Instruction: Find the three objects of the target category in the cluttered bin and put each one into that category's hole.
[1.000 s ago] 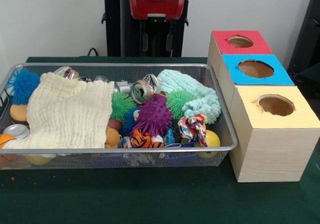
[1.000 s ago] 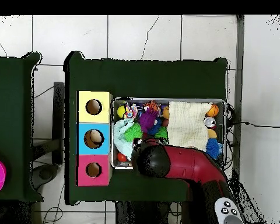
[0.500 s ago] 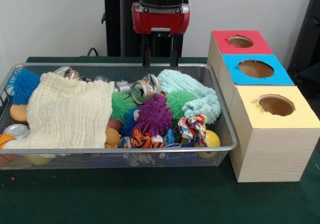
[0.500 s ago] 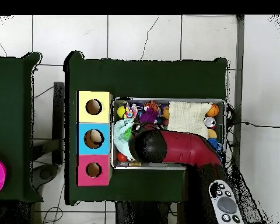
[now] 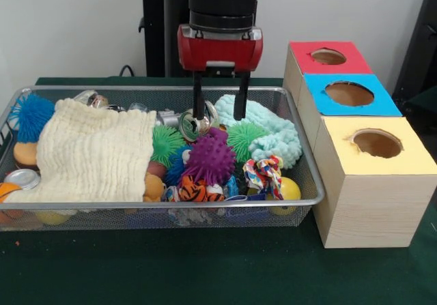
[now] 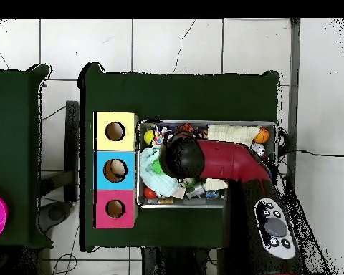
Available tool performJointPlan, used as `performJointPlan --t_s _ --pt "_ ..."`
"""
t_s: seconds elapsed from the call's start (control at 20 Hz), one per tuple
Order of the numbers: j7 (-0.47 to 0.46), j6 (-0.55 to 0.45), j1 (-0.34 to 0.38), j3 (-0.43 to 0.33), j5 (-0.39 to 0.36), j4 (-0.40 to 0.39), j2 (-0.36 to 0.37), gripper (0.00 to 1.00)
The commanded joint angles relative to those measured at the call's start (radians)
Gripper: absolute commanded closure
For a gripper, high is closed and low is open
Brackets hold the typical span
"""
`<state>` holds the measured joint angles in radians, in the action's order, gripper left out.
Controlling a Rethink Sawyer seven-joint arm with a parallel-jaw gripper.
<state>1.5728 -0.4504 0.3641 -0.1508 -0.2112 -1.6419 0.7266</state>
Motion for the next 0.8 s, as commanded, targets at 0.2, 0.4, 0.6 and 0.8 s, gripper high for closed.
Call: performJointPlan --t_s 0.2,0.4,0.6,0.8 --pt "0.071 -0.017 -0.005 0.028 -0.063 0.15 -0.16 0.0" --pt "0.076 0.015 -0.006 0.037 -0.076 0.18 -0.192 0.0" --pt "0.076 0.018 -0.015 0.065 -0.091 0.22 -0.232 0.0" --pt "0.054 0.021 -0.003 0.064 -0.093 0.233 -0.263 0.0"
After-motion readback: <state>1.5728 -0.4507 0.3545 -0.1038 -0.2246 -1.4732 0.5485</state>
